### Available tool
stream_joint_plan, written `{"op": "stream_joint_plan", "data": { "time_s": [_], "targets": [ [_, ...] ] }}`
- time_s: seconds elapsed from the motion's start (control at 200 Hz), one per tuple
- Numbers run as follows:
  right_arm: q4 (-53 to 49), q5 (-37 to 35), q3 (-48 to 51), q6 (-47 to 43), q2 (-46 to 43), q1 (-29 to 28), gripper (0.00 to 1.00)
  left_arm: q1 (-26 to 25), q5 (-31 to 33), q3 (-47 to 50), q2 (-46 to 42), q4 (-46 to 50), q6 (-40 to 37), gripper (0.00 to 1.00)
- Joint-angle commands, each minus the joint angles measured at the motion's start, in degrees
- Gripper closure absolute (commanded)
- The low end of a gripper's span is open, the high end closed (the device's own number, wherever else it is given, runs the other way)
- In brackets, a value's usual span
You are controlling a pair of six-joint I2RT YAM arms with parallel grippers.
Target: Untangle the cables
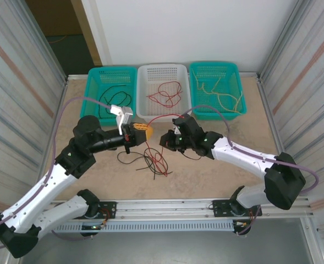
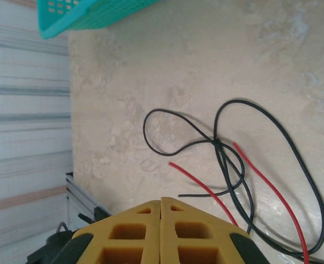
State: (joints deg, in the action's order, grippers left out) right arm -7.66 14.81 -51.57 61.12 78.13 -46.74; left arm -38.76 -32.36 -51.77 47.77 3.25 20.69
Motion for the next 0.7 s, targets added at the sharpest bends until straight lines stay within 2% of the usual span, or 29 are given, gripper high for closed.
{"op": "stream_joint_plan", "data": {
  "time_s": [0.0,0.095,0.23,0.381,0.451,0.566,0.636,0.696],
  "targets": [
    [4.1,-1.6,1.1,3.7,-3.5,0.6,1.00,-0.4,4.8,-1.0,-2.5,-0.1,-2.3,1.00],
    [4.7,-3.2,2.8,5.4,-5.2,1.3,1.00,-0.5,9.8,-0.5,-4.3,0.1,-3.0,1.00],
    [9.9,-2.6,8.1,13.0,-7.2,2.8,1.00,-0.5,17.4,2.1,-8.5,-2.7,-3.2,1.00],
    [5.2,-3.6,7.0,13.7,-7.2,2.8,1.00,-0.5,21.6,4.4,-11.6,-4.9,-2.0,1.00],
    [-1.8,-5.6,2.5,9.0,-6.9,3.1,0.91,-0.5,22.2,4.3,-11.7,-4.9,-1.6,1.00],
    [-12.6,-9.0,-8.0,-2.7,-4.4,4.9,0.67,-0.5,24.7,1.6,-10.3,-1.7,-1.7,1.00],
    [-18.0,-8.9,-15.6,-9.4,0.7,7.5,0.59,-0.4,27.9,-1.0,-8.5,1.3,-2.2,1.00],
    [-21.4,-6.2,-21.8,-14.2,6.7,10.1,0.59,-0.4,29.9,-2.6,-7.2,2.5,-2.8,1.00]
  ]
}}
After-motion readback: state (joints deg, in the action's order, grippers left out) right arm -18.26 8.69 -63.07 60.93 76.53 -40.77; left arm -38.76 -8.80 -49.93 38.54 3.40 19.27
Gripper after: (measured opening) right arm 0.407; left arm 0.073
